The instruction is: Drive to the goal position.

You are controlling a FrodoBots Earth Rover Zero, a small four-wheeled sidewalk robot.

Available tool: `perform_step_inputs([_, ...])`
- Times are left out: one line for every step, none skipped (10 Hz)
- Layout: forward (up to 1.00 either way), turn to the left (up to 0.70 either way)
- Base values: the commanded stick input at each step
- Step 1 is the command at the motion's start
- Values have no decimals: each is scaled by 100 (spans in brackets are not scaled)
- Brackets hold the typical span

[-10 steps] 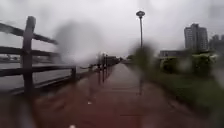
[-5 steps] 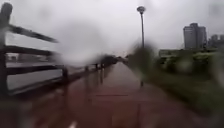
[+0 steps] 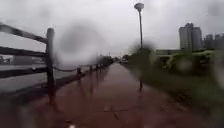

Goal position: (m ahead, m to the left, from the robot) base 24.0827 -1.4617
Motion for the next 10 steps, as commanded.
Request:
perform_step_inputs([100, -40])
perform_step_inputs([100, -19])
perform_step_inputs([100, 0])
perform_step_inputs([100, 0])
perform_step_inputs([100, 0])
perform_step_inputs([100, 0])
perform_step_inputs([100, 0])
perform_step_inputs([100, 0])
perform_step_inputs([100, 0])
perform_step_inputs([100, 0])
